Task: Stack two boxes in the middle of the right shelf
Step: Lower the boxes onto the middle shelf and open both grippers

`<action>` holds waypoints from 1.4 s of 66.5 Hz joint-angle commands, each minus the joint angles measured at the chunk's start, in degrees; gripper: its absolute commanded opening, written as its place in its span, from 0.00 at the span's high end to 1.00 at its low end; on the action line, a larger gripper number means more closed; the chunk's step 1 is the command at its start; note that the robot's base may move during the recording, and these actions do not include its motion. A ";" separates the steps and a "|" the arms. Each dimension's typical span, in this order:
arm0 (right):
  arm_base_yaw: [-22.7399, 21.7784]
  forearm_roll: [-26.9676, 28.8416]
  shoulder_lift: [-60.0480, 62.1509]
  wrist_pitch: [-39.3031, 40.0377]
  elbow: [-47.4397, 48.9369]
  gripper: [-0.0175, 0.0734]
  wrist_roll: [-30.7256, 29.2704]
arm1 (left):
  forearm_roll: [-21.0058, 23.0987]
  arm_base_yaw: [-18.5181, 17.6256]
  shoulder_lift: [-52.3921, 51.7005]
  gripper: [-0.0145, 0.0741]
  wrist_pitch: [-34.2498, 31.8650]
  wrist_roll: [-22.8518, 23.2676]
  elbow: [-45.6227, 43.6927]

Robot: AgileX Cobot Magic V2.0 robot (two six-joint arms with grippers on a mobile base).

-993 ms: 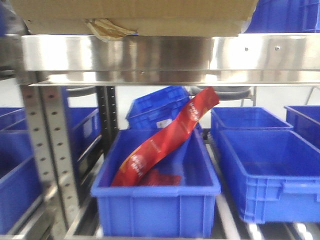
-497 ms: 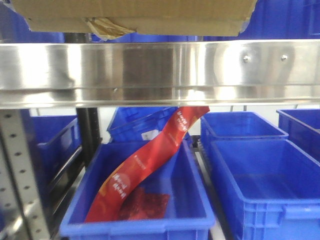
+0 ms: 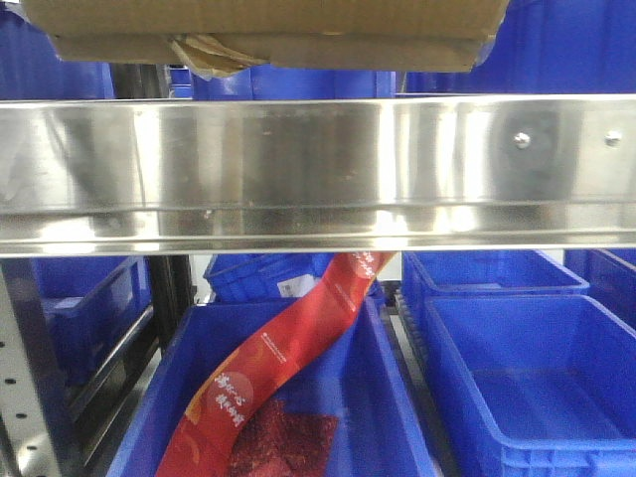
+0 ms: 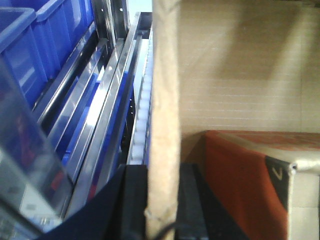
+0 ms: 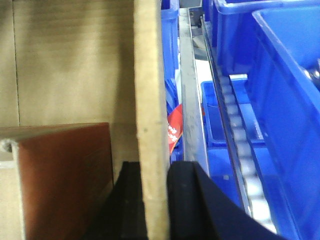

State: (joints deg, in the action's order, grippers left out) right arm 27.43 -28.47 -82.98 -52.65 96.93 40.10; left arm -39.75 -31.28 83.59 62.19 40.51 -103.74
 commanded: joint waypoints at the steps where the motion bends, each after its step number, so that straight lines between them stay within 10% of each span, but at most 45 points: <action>1: -0.05 -1.57 0.77 2.11 0.72 0.98 0.51 | -2.60 -0.33 -0.62 0.96 -2.08 0.45 -0.52; 78: -0.05 -1.57 0.66 3.62 0.72 0.98 0.51 | -2.80 -0.33 -0.62 0.96 -5.61 0.45 -0.52; 93: -0.05 2.91 -1.05 -1.97 0.72 0.98 2.60 | 10.25 2.39 1.02 0.96 -4.35 -2.08 -0.52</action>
State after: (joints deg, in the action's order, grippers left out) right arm 27.43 -27.29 -83.36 -54.25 97.05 41.18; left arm -35.95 -30.39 84.00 59.78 39.95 -103.74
